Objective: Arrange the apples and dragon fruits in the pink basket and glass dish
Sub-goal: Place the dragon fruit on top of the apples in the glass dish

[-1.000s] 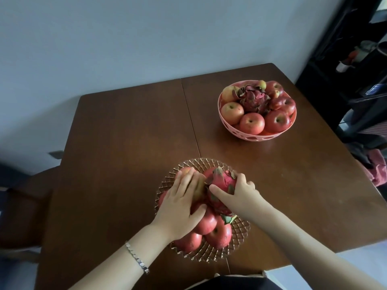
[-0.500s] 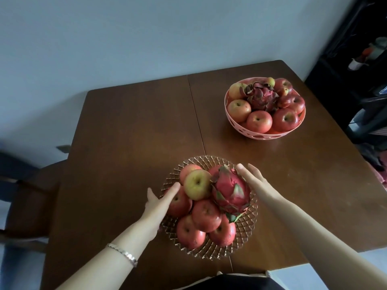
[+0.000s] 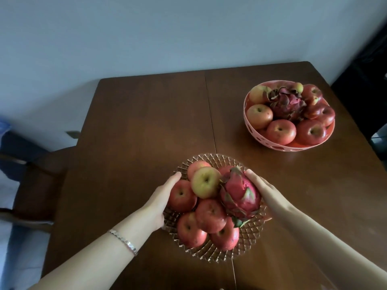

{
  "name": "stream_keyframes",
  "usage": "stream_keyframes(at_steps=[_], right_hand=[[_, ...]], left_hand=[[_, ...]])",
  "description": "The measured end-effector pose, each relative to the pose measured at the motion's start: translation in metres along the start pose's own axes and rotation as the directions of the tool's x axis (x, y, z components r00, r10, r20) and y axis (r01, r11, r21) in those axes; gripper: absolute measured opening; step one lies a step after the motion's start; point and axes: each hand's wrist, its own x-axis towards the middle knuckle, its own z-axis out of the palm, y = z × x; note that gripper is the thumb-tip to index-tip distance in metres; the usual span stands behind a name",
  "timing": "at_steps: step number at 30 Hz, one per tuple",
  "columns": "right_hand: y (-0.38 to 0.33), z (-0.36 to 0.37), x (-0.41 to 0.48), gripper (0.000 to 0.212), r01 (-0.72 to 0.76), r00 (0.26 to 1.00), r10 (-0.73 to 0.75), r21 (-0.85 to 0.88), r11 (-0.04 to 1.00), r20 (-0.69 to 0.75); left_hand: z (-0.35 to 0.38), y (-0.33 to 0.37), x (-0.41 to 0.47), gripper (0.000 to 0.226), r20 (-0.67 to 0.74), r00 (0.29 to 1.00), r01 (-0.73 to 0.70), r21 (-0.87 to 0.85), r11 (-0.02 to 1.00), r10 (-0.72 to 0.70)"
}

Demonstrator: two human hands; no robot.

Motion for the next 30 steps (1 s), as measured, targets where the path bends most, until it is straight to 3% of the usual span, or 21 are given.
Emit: stream_keyframes(at_steps=[3,8,11,18,22,25,30], right_hand=[[-0.029,0.003,0.027,0.061,0.021,0.999,-0.021,0.009,1.0,-0.024],[-0.087,0.008,0.077,0.071,0.069,0.997,-0.069,-0.03,0.997,-0.024],[-0.121,0.009,0.112,0.05,0.085,0.996,-0.086,-0.028,0.996,-0.035],[-0.15,0.014,0.17,0.07,0.083,0.993,-0.084,-0.014,0.996,-0.085],[-0.149,0.015,0.184,0.074,0.109,0.987,-0.107,0.005,0.994,-0.116],[-0.152,0.017,0.185,0.077,0.079,0.991,-0.077,0.011,0.997,-0.107],[-0.157,0.016,0.172,0.09,0.026,0.982,-0.056,-0.161,0.987,-0.183]], left_hand=[[-0.008,0.027,0.018,0.052,-0.105,0.993,0.049,-0.027,0.998,-0.052],[-0.019,0.086,0.052,0.048,-0.173,0.982,0.051,-0.121,0.991,-0.072],[-0.026,0.125,0.081,0.05,-0.205,0.978,0.024,-0.106,0.994,-0.045],[-0.037,0.181,0.132,0.073,-0.253,0.967,-0.006,-0.07,0.998,-0.011],[-0.039,0.188,0.149,0.059,-0.24,0.971,-0.01,-0.042,0.999,0.0],[-0.037,0.188,0.151,0.063,-0.235,0.972,-0.009,-0.014,1.0,0.006],[-0.035,0.186,0.141,0.054,-0.297,0.945,-0.106,0.115,0.988,0.136]])
